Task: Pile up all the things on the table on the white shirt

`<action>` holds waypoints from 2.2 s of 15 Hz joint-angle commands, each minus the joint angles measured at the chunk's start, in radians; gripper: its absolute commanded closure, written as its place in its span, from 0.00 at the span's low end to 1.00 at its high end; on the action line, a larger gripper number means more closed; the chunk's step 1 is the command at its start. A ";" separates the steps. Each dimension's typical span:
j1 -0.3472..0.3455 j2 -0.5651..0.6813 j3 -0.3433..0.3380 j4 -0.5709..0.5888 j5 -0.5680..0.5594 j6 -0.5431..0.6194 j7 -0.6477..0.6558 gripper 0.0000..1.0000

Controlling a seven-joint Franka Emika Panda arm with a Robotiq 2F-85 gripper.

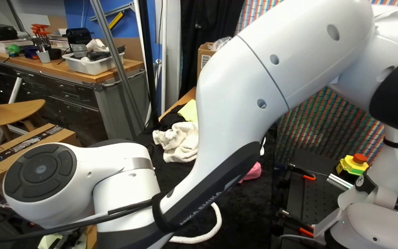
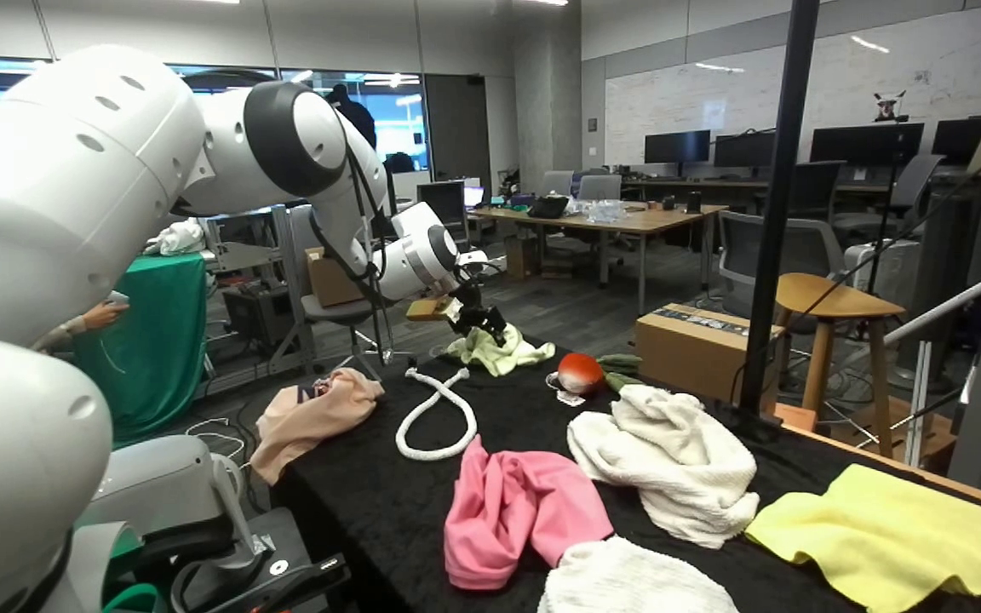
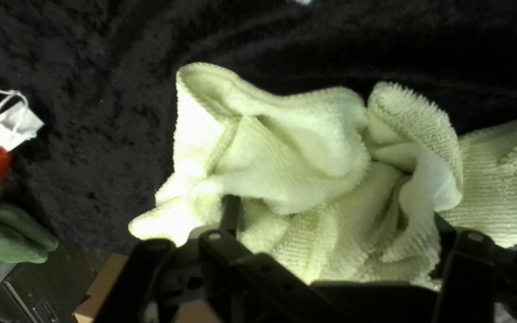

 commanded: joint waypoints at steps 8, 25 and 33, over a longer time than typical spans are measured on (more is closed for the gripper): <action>-0.013 -0.020 0.010 0.016 0.017 -0.064 -0.019 0.91; -0.228 -0.616 0.190 -0.547 0.127 -0.102 -0.242 0.98; -0.496 -0.952 0.216 -0.870 0.209 -0.050 -0.205 0.98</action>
